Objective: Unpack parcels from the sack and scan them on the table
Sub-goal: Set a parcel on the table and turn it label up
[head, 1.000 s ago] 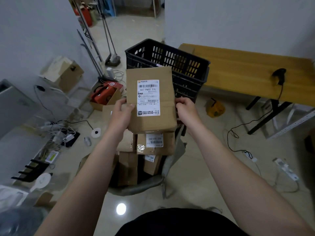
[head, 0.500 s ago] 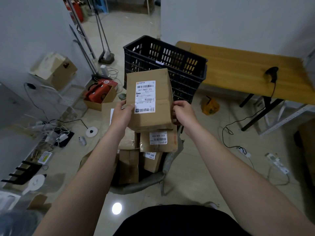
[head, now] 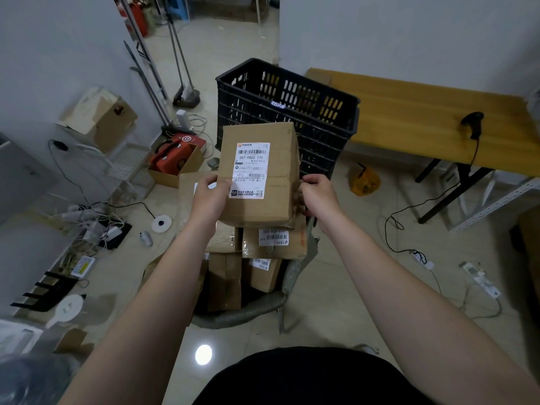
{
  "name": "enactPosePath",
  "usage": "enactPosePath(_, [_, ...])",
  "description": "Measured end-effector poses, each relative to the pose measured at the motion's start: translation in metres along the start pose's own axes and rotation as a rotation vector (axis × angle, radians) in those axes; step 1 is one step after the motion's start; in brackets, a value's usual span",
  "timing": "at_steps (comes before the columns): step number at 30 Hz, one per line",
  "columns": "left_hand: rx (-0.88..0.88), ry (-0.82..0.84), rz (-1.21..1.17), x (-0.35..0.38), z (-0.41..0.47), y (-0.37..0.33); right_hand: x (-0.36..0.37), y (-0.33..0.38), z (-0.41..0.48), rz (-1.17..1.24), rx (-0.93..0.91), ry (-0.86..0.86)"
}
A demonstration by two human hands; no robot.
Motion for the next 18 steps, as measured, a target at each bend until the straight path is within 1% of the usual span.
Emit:
enactPosePath(2, [0.009, -0.009, 0.003, -0.001, -0.002, -0.001, -0.001, -0.002, -0.001, -0.004, -0.001, -0.001])
enactPosePath(4, [0.055, -0.019, 0.027, -0.001, -0.005, -0.005, -0.003, -0.002, 0.000, -0.012, -0.006, 0.000])
enactPosePath(6, [0.144, -0.032, 0.066, 0.000, -0.009, -0.015, -0.010, -0.002, 0.001, -0.037, -0.021, -0.003])
enactPosePath(10, [0.378, -0.062, 0.211, 0.015, -0.020, -0.052, -0.036, 0.003, 0.008, -0.076, -0.044, -0.017])
enactPosePath(13, [0.526, -0.015, 0.284, 0.050, -0.035, -0.088, -0.069, 0.010, 0.025, -0.083, -0.071, -0.059])
enactPosePath(18, [0.697, 0.092, 0.358, 0.144, -0.055, -0.135, -0.141, 0.031, 0.071, -0.120, -0.107, -0.123])
Point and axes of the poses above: each hand's wrist, its own z-axis towards the middle knuckle, its own x-axis out of the palm, y = z × x, the point moved 2 cm from there along z, towards the middle knuckle, and after that the axes turned 6 degrees about -y, right-handed, at the moved point
